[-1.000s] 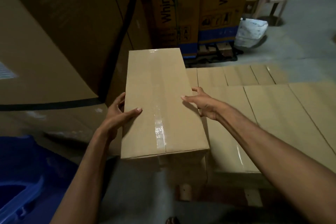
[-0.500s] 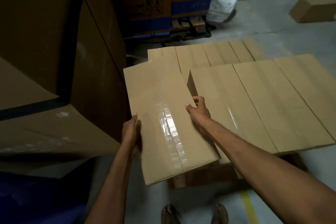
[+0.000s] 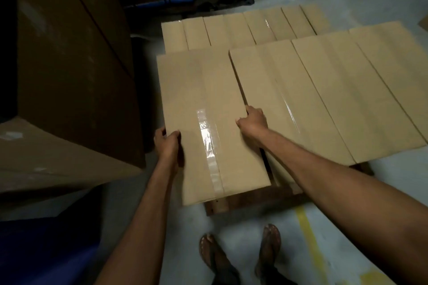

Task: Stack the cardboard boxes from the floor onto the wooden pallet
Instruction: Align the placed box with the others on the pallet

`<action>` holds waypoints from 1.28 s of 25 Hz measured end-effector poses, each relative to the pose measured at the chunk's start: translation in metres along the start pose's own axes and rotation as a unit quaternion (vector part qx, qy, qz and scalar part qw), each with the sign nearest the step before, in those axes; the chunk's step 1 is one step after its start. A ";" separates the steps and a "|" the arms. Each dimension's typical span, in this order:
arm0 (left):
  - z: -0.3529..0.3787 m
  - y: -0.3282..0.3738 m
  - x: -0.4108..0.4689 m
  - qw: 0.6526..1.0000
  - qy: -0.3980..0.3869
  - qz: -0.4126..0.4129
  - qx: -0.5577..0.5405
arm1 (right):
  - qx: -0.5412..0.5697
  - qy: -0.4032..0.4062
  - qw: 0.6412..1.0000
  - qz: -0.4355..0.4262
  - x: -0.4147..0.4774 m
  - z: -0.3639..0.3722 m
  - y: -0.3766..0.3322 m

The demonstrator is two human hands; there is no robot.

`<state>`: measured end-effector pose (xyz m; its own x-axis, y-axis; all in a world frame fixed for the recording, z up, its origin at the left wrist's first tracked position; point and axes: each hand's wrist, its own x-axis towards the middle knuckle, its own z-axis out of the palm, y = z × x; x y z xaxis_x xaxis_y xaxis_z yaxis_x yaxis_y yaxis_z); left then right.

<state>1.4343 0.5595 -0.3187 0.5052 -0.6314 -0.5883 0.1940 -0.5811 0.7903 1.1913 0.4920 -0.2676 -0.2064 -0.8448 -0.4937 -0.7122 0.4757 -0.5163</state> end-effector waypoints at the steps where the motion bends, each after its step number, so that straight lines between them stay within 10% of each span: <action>1: 0.002 0.000 -0.005 1.000 -0.002 -0.001 -0.001 | -0.009 0.004 1.000 -0.009 0.003 -0.003 -0.001; 12: 0.008 -0.018 -0.027 0.995 -0.059 0.061 0.054 | -0.113 0.014 0.983 -0.142 -0.021 -0.006 0.029; 25: -0.025 -0.085 -0.108 0.983 -0.070 0.132 0.111 | -0.414 -0.039 0.863 -0.288 -0.111 -0.020 0.162; 32: -0.030 -0.087 -0.112 0.985 -0.085 0.126 0.084 | -0.294 -0.001 0.922 -0.253 -0.110 0.002 0.160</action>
<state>1.3858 0.6960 -0.3170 0.3689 -0.8351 -0.4081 -0.0685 -0.4623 0.8841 1.1014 0.6612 -0.2967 0.2531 -0.9214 -0.2949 -0.9574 -0.1947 -0.2133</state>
